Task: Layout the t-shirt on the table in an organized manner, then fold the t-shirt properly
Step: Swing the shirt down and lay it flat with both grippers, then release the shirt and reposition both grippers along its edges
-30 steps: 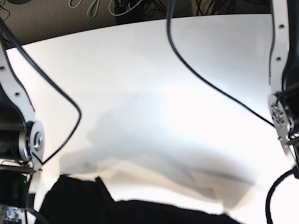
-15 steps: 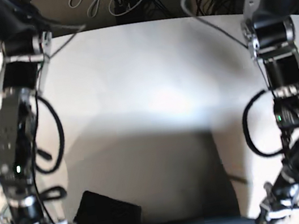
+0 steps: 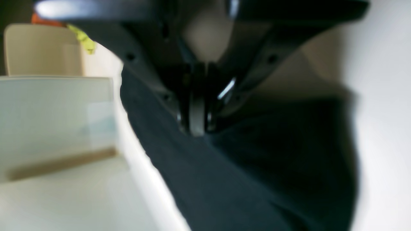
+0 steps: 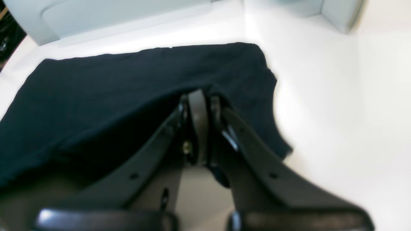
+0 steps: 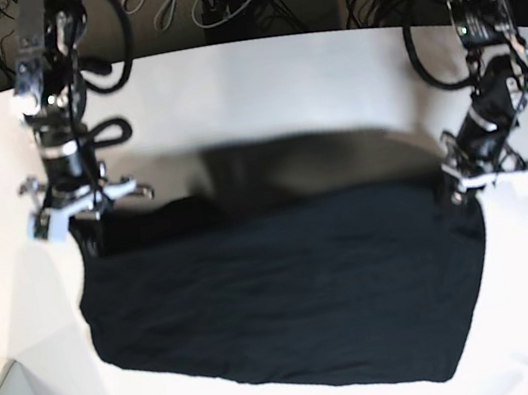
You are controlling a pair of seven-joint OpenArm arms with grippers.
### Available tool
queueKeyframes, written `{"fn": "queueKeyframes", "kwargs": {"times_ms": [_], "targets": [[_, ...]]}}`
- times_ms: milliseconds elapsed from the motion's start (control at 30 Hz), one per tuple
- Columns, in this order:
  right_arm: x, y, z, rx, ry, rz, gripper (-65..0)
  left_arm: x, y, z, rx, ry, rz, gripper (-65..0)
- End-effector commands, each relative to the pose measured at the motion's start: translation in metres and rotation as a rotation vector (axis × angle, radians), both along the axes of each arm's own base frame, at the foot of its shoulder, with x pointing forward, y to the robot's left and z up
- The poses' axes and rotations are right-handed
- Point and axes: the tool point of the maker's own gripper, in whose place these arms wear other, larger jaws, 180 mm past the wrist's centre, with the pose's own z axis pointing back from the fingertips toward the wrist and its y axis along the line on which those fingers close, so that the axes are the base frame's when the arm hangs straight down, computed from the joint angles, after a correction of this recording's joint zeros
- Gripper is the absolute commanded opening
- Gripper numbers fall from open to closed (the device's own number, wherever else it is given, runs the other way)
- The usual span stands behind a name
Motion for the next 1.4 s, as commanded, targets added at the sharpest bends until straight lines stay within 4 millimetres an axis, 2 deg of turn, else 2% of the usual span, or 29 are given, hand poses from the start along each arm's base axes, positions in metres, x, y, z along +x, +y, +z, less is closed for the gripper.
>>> {"fn": "queueKeyframes", "kwargs": {"times_ms": [0,100,200,333,533,600,733,867,967,1067,1133,1233,1300,1367], "targets": [[-0.001,-0.002,0.011,-0.001,-0.047,-0.005,-65.0,0.005,0.012,0.017,0.001,-0.053,0.029,-65.0],[-0.023,-0.001,-0.011,0.025,0.026,-0.005,-65.0,-0.014,0.017,-0.001,0.002,-0.001,0.043,-64.6],[-0.033,0.003,-0.028,0.033,0.076,0.004,-65.0,-0.028,0.014,-0.012,-0.004,0.042,0.024,-64.5],[-0.044,0.003,-0.038,0.032,0.114,0.006,-65.0,-0.044,0.006,-0.023,-0.045,0.136,-0.062,-64.5],[-0.06,0.003,-0.051,0.03,0.166,0.009,-65.0,-0.07,0.022,-0.03,-0.09,0.221,-0.072,-64.9],[-0.067,0.002,-0.056,0.021,0.188,0.015,-65.0,-0.075,0.027,-0.032,-0.088,0.226,-0.053,-64.9],[-0.072,0.006,-0.066,0.006,0.219,0.048,-65.0,-0.078,0.025,-0.037,-0.095,0.244,-0.062,-64.9],[-0.078,0.008,-0.092,0.016,0.326,0.069,-65.0,-0.083,0.017,-0.043,-0.115,0.254,-0.057,-64.6],[-0.081,0.01,-0.104,0.025,0.387,0.079,-65.0,-0.084,0.011,-0.042,-0.126,0.251,-0.068,-64.5],[-0.089,0.011,-0.109,0.03,0.419,0.082,-56.1,-0.085,0.006,-0.041,-0.115,0.226,-0.102,-64.4],[-0.094,0.012,-0.109,0.033,0.422,0.08,-48.1,-0.094,0.0,-0.044,-0.089,0.206,-0.15,-61.9],[-0.101,0.012,-0.109,0.034,0.43,0.078,-36.3,-0.101,-0.004,-0.041,-0.046,0.163,-0.208,-49.1],[-0.103,0.009,-0.106,0.031,0.426,0.07,-31.7,-0.107,-0.006,-0.042,-0.038,0.164,-0.22,-41.5],[-0.107,0.008,-0.105,0.045,0.427,0.045,-29.8,-0.114,-0.003,-0.046,-0.035,0.18,-0.216,-36.2]]}}
